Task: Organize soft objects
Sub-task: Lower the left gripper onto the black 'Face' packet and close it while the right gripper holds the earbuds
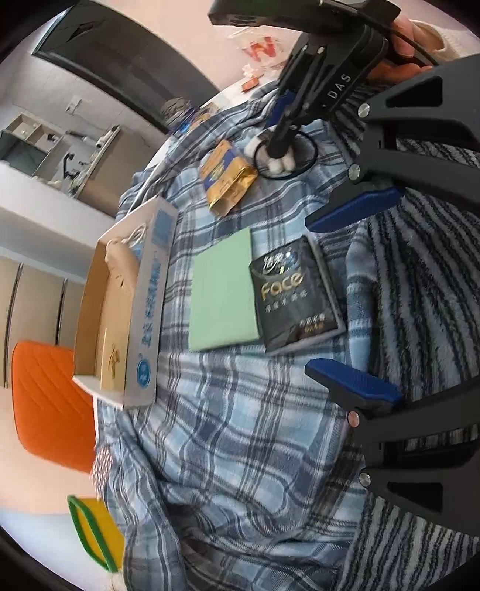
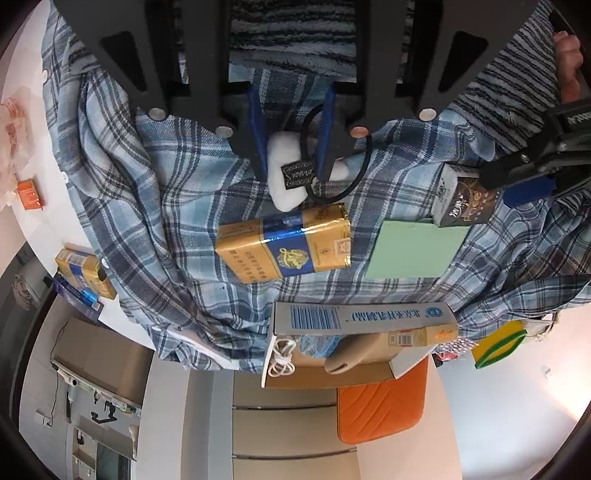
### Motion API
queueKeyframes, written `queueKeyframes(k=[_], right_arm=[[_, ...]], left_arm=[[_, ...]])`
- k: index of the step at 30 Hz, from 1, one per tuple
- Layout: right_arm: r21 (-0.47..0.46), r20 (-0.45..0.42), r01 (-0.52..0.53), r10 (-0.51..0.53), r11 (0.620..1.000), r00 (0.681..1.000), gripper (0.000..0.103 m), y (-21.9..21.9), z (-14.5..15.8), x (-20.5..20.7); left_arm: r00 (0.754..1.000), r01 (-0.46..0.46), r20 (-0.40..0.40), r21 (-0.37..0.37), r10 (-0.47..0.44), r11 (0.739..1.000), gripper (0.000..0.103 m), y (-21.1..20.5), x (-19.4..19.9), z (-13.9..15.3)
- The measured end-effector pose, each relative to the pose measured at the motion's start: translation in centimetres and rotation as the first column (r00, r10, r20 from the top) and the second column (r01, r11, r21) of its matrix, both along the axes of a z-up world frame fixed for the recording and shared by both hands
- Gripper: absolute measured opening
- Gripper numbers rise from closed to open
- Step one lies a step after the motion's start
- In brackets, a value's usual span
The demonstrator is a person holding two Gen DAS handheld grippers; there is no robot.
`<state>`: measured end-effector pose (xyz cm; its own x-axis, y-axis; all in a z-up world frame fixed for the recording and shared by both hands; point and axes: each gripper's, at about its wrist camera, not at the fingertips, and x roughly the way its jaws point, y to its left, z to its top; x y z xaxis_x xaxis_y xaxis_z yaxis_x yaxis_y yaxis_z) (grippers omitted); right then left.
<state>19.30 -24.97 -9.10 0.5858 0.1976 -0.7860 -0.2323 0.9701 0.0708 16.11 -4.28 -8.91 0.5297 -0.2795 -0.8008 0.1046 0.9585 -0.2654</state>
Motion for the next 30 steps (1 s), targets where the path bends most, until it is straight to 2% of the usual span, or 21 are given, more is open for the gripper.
queueKeyframes(k=[3, 5, 7, 11, 14, 19, 27, 30], right_arm=[[0.006, 0.026, -0.004, 0.004, 1.000, 1.000, 0.024, 0.0, 0.4, -0.4], [-0.003, 0.036, -0.010, 0.010, 1.000, 0.999, 0.024, 0.2, 0.5, -0.5], [-0.011, 0.046, -0.016, 0.016, 1.000, 0.999, 0.024, 0.4, 0.6, -0.6], [-0.010, 0.071, -0.010, 0.011, 1.000, 0.997, 0.024, 0.3, 0.9, -0.9], [0.003, 0.076, 0.000, 0.000, 1.000, 0.997, 0.024, -0.1, 1.0, -1.0], [0.005, 0.081, 0.000, 0.000, 1.000, 0.997, 0.024, -0.2, 1.1, -1.0], [0.008, 0.082, 0.002, -0.003, 1.000, 0.997, 0.024, -0.3, 1.2, -1.0], [0.009, 0.083, 0.004, -0.004, 1.000, 0.997, 0.024, -0.3, 1.2, -1.0]], left_arm=[[1.000, 0.014, 0.003, 0.024, -0.014, 1.000, 0.075, -0.6, -0.1, 0.1], [1.000, 0.017, -0.008, 0.036, -0.017, 0.999, 0.081, -0.8, 0.1, -0.1], [1.000, 0.021, -0.019, 0.053, -0.020, 0.998, 0.081, -1.0, 0.2, -0.1], [0.999, 0.041, 0.020, 0.042, -0.042, 0.998, 0.081, -1.1, 0.2, 1.5], [0.998, -0.009, 0.058, 0.079, 0.004, 0.997, 0.081, -1.3, 0.8, 2.8], [0.999, -0.035, 0.000, 0.039, 0.035, 0.999, 0.081, -1.3, 2.7, 3.0], [0.997, -0.036, -0.067, 0.093, 0.043, 0.995, 0.081, -2.2, 3.4, 0.5], [0.995, -0.047, -0.087, 0.074, 0.054, 0.996, 0.081, -1.7, 3.7, -0.1]])
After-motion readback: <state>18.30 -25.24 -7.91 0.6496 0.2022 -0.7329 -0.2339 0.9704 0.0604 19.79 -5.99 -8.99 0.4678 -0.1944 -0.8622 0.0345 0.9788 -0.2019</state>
